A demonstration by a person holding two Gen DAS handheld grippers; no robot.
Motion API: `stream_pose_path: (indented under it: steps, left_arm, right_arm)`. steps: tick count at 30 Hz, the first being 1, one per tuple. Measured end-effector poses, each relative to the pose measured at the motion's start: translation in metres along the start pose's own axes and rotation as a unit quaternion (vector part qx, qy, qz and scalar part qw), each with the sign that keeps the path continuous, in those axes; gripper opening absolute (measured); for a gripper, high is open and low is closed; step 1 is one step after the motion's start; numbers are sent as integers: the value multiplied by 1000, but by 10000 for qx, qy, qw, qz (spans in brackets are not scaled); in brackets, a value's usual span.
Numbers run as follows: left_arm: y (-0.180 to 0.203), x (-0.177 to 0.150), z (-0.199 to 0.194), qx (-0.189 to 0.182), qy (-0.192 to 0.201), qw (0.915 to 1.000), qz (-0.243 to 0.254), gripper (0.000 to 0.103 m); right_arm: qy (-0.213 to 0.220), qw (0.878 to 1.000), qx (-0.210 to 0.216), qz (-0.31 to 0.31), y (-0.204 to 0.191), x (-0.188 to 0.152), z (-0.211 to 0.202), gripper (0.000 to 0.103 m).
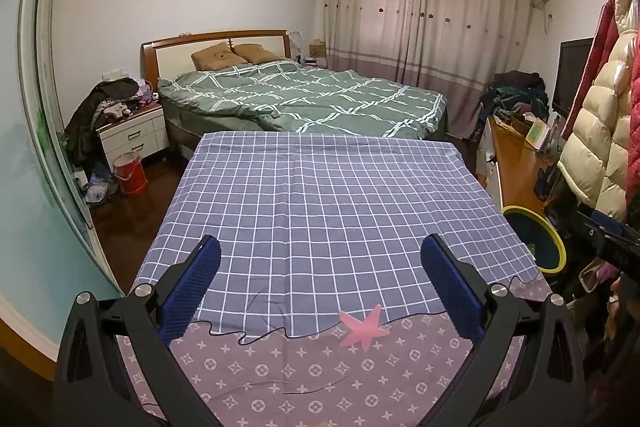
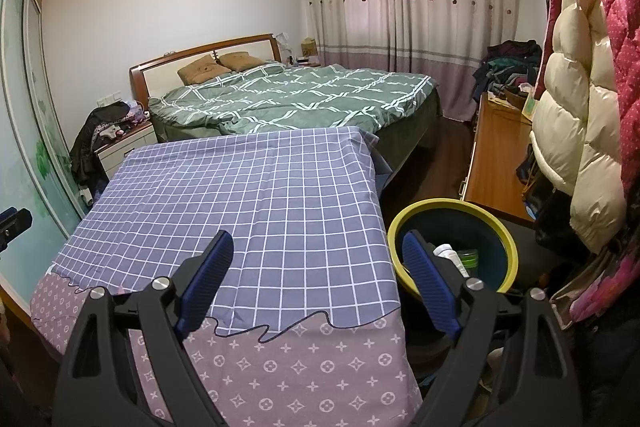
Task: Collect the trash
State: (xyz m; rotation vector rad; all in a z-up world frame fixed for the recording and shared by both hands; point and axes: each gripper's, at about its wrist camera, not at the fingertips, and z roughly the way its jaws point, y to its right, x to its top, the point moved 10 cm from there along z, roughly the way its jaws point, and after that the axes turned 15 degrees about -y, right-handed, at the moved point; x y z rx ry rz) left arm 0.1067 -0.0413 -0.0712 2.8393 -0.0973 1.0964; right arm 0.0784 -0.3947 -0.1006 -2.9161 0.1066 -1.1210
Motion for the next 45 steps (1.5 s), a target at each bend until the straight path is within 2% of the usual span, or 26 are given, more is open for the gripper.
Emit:
stream_pose_path:
  steps: [26, 35, 38, 40, 42, 45]
  left_arm:
    - [15, -3, 13, -143, -188, 9997, 111, 98]
    - [20, 0, 26, -397, -280, 9988, 39, 98]
    - [22, 3, 39, -411, -415, 9983, 71, 98]
    - [20, 6, 60, -446, -702, 9965, 30, 98]
    - [16, 13, 90, -391, -901, 9951, 61, 98]
    - [7, 28, 141, -226, -1084, 9937, 156, 98]
  right_arm:
    - [-69, 10000, 7, -2, -4, -7, 8, 82]
    - [-161, 9999, 35, 29, -1, -8, 16, 82]
    - [-222, 9997, 61, 11, -3, -6, 22, 82]
    - [-282, 9996, 77, -38, -5, -1, 32, 85]
    - [-328, 9992, 176, -115, -10, 7, 45, 88]
    - [-606, 9976, 196, -279, -21, 24, 85, 89]
